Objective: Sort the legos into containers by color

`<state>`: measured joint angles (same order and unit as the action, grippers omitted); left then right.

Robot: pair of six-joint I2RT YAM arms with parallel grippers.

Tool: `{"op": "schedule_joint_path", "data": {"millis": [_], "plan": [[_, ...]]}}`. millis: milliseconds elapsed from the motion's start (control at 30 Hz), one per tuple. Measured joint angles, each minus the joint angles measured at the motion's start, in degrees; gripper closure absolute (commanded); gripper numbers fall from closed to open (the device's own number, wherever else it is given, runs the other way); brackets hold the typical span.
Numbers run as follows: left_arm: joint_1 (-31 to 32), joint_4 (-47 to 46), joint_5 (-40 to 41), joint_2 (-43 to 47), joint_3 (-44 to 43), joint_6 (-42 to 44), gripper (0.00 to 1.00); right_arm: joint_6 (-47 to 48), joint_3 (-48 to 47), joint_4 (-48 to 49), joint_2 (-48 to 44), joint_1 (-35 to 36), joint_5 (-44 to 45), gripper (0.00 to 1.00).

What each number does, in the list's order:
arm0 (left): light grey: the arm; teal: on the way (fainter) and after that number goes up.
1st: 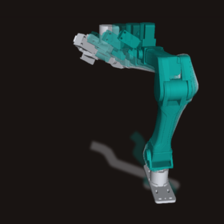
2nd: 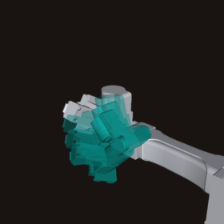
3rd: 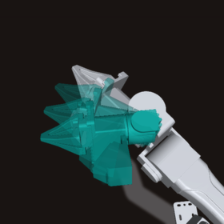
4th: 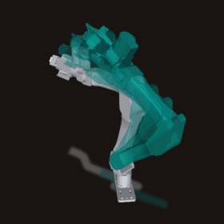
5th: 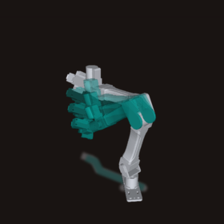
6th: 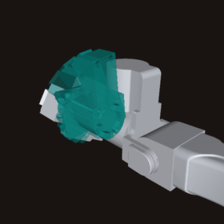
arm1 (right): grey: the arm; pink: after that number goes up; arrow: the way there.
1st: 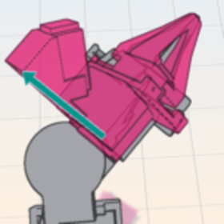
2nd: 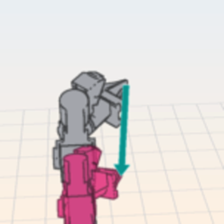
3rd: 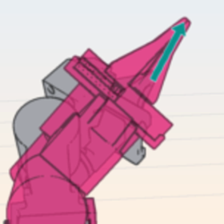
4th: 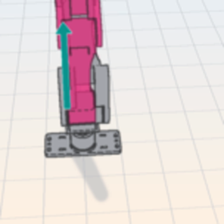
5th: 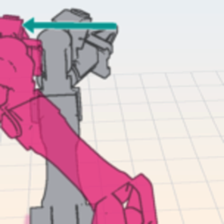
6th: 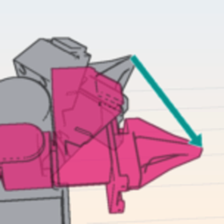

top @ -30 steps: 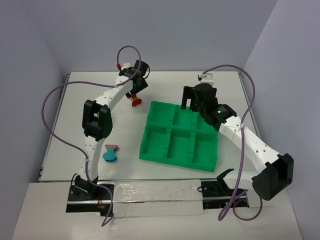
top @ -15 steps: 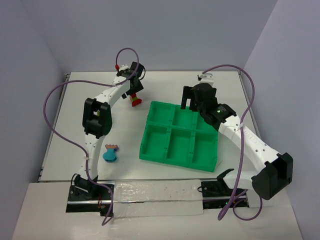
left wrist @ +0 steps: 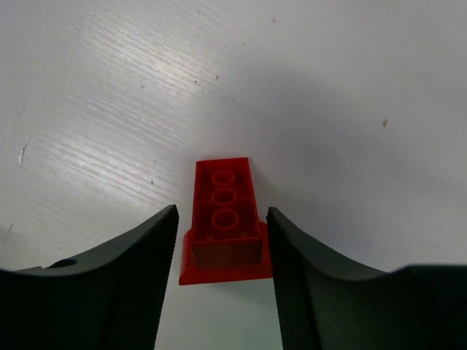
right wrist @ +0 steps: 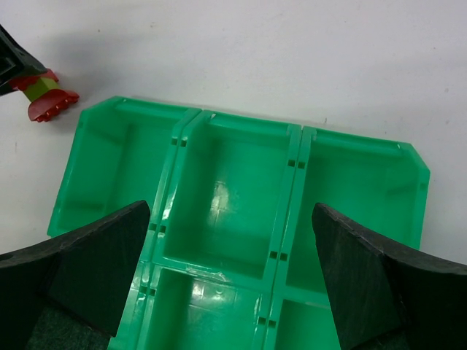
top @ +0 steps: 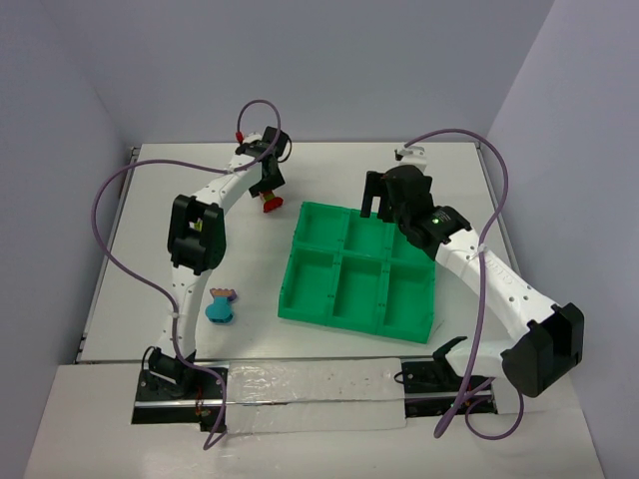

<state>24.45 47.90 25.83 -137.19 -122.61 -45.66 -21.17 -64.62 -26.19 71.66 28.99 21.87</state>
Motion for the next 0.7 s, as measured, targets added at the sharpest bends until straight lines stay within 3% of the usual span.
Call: {"op": "schedule_joint_path", "data": {"millis": [167, 233, 267, 533, 700], "plan": [[0.00, -0.59, -0.50, 0.00, 0.00, 0.41, 0.74, -0.32, -0.01, -0.03, 0.16, 0.00, -0.02, 0.00], [0.00, -0.78, -0.59, 0.00, 0.00, 0.71, 0.95, -0.42, -0.09, -0.07, 0.33, 0.00, -0.04, 0.00], [0.00, -0.82, -0.61, 0.00, 0.00, 0.72, 0.99, -0.43, -0.22, -0.14, 0.46, 0.00, -0.04, 0.00], [-0.17, -0.63, -1.23, 2.53, 2.02, 1.43, 1.00, -0.42, -1.46, -0.45, 0.61, 0.00, -1.40, 0.00], [-1.80, -2.53, -8.45, 14.80, 9.03, 2.63, 1.00, 0.94, -2.30, 0.06, 0.58, 0.00, -8.61, 0.00]]}}
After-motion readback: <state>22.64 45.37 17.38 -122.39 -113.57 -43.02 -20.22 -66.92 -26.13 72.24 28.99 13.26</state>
